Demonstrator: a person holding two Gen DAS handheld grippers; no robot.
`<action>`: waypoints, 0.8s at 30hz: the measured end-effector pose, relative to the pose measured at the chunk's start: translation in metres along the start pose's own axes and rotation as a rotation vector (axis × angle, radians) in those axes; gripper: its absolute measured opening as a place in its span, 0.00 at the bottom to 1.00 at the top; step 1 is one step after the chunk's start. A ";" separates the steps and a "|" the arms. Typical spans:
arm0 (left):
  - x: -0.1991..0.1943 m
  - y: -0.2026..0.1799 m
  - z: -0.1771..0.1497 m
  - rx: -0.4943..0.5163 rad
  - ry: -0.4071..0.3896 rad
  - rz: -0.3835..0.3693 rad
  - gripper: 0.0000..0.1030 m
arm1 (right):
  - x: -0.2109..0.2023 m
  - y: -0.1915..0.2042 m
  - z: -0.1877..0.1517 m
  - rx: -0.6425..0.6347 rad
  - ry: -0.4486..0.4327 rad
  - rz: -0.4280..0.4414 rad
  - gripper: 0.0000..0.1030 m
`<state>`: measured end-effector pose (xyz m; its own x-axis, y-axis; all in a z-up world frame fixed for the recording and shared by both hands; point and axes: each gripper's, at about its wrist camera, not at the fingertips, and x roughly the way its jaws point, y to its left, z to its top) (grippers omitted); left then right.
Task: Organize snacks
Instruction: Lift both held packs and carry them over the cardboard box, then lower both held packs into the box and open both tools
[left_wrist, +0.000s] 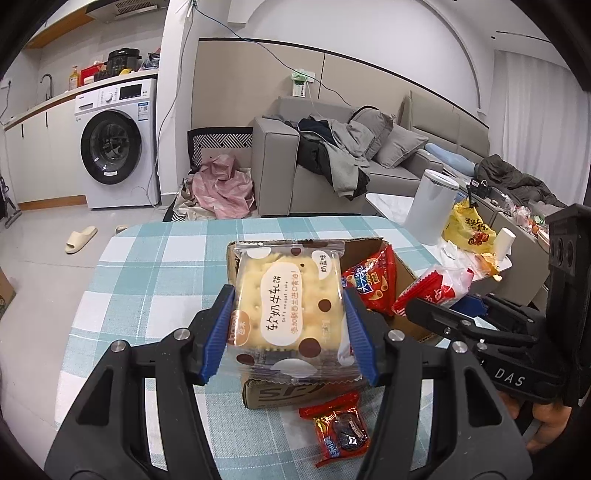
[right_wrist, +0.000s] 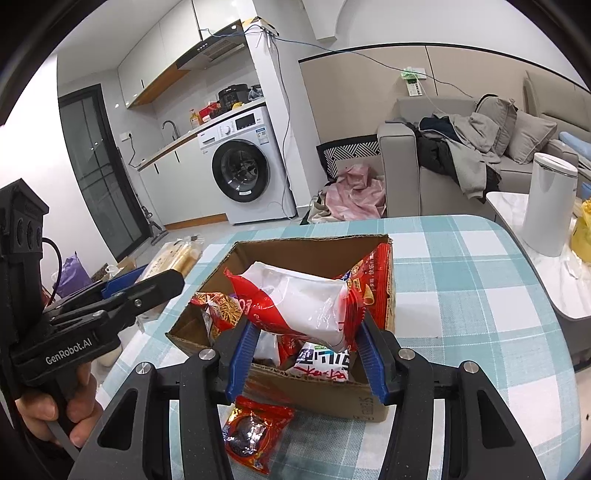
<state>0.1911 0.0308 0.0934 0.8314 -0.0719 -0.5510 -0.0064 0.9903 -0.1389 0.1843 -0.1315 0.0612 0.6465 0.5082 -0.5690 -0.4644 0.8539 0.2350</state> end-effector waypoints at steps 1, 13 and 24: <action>0.002 -0.002 0.000 0.006 0.000 0.004 0.53 | 0.001 0.000 0.001 0.000 0.002 0.001 0.51; 0.042 -0.010 0.004 0.031 0.041 0.012 0.53 | 0.027 0.001 0.008 0.006 0.058 0.005 0.51; 0.064 -0.012 0.000 0.046 0.062 0.029 0.54 | 0.039 -0.005 0.010 0.002 0.079 -0.031 0.55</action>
<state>0.2439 0.0148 0.0600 0.7950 -0.0492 -0.6046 -0.0029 0.9964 -0.0848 0.2178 -0.1153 0.0460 0.6111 0.4710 -0.6362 -0.4435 0.8695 0.2177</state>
